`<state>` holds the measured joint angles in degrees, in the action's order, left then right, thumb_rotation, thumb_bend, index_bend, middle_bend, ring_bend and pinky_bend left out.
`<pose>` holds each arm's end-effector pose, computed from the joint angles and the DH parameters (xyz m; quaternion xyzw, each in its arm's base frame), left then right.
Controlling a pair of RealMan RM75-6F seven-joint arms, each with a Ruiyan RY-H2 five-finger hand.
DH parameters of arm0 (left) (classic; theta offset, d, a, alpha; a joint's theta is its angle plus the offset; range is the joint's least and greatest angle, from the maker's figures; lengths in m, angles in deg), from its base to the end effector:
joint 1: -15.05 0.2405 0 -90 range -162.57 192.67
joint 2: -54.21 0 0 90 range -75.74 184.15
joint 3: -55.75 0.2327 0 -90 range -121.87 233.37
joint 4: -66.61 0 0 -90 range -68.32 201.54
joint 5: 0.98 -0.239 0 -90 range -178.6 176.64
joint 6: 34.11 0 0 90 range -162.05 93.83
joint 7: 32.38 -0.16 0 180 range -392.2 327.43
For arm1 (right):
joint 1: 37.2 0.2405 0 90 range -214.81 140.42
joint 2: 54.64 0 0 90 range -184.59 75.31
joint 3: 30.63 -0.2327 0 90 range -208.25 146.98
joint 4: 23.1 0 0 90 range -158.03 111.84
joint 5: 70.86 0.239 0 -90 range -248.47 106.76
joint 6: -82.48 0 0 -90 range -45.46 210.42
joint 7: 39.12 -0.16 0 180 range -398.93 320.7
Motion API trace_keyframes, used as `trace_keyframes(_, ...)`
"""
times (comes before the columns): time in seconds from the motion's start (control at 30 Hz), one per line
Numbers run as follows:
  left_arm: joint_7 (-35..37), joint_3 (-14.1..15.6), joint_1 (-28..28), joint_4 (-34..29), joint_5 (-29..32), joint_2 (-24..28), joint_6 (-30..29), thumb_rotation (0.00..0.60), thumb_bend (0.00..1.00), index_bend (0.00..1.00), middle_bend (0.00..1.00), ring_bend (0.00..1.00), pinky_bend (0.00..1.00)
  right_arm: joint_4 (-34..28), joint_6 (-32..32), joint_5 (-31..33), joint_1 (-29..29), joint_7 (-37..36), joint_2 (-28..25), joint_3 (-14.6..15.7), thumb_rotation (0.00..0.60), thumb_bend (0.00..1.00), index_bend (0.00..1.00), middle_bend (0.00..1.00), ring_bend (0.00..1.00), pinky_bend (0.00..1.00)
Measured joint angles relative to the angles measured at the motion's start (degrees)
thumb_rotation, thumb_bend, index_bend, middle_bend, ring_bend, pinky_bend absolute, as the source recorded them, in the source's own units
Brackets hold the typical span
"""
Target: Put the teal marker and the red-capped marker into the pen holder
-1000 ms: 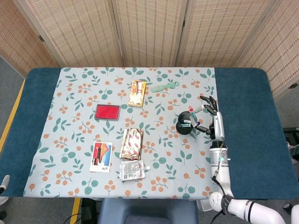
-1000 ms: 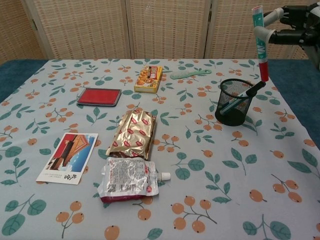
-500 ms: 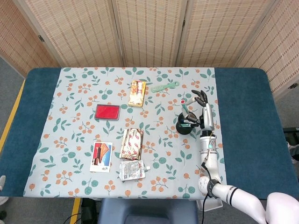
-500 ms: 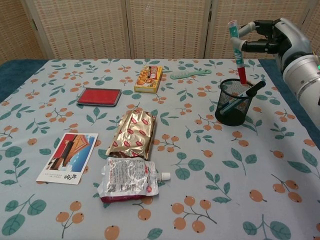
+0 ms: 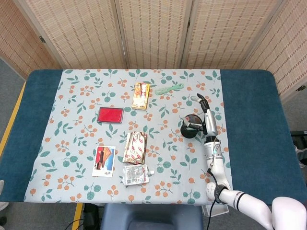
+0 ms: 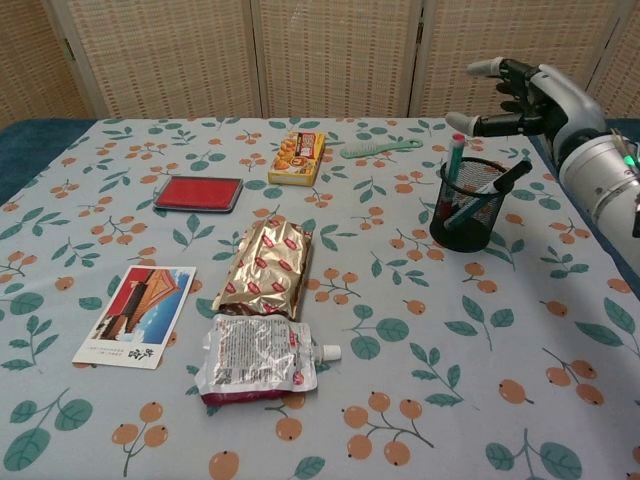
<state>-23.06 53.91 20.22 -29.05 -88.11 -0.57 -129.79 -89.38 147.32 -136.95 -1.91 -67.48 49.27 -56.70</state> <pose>-0.3179 0.1380 0.1888 -0.5269 -0.3925 -0.4094 0.6330 -0.1568 -0.3953 -0.0261 0.3607 -0.5998 0.6333 0.3304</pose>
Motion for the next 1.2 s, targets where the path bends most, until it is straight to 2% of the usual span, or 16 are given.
trace_keyframes(0.13, -0.4, 0.0, 0.0, -0.1, -0.1, -0.2, 0.0, 0.600, 0.40, 0.00, 0.20, 0.10, 0.27, -4.7, 1.5, -1.7, -2.4, -0.3, -3.4, 1.3, 0.600, 0.18, 0.00, 0.00, 0.00, 0.00)
trace_keyframes(0.33, -0.9, -0.2, -0.5, 0.0, -0.2, -0.4, 0.4, 0.600, 0.40, 0.00, 0.20, 0.10, 0.27, -15.4, 6.7, -6.4, -7.2, 0.6, -11.5, 3.5, 0.600, 0.18, 0.00, 0.00, 0.00, 0.00)
trace_keyframes(0.43, -1.1, -0.3, -0.5, -0.1, -0.3, -0.4, 0.4, 0.600, 0.40, 0.00, 0.20, 0.10, 0.27, -21.0, 9.1, -10.1, -10.0, 3.9, -17.9, 6.0, 0.600, 0.18, 0.00, 0.00, 0.00, 0.00)
trace_keyframes(0.57, -1.8, -0.4, -0.4, -0.2, -0.5, -0.6, -0.3, 0.600, 0.40, 0.00, 0.20, 0.10, 0.27, -27.2, 11.0, -15.0, -14.2, 13.1, -28.1, 11.5, 0.600, 0.20, 0.00, 0.00, 0.00, 0.00)
trace_keyframes(0.67, -2.3, -0.6, -0.3, -0.2, -1.1, -0.9, -1.3, 0.600, 0.40, 0.00, 0.20, 0.10, 0.27, -30.1, 13.3, -18.1, -17.8, 20.9, -33.2, 15.7, 0.600, 0.21, 0.00, 0.00, 0.00, 0.00)
trace_keyframes(0.77, -2.8, -0.5, -0.1, -0.1, -2.0, -1.2, -2.0, 0.600, 0.40, 0.00, 0.20, 0.10, 0.27, -31.1, 17.5, -20.9, -21.9, 28.1, -35.3, 19.1, 0.600, 0.21, 0.00, 0.00, 0.00, 0.00)
trace_keyframes(0.97, -3.9, -0.3, -0.1, 0.0, -3.2, -1.7, -2.7, 0.600, 0.40, 0.00, 0.20, 0.10, 0.27, -27.4, 27.1, -22.8, -29.0, 37.1, -34.8, 22.2, 0.600, 0.22, 0.00, 0.00, 0.00, 0.00)
trace_keyframes(1.07, -3.8, -0.4, -0.3, 0.6, -3.9, -1.9, -3.0, 0.600, 0.40, 0.00, 0.21, 0.10, 0.27, -24.9, 28.4, -21.9, -32.0, 39.8, -34.2, 23.7, 0.600, 0.22, 0.00, 0.00, 0.00, 0.00)
trace_keyframes(1.2, -3.8, -0.5, -0.5, 1.3, -4.3, -2.4, -3.2, 0.600, 0.40, 0.00, 0.21, 0.10, 0.27, -24.7, 27.7, -20.6, -33.0, 39.6, -34.5, 24.4, 0.600, 0.22, 0.00, 0.00, 0.00, 0.00)
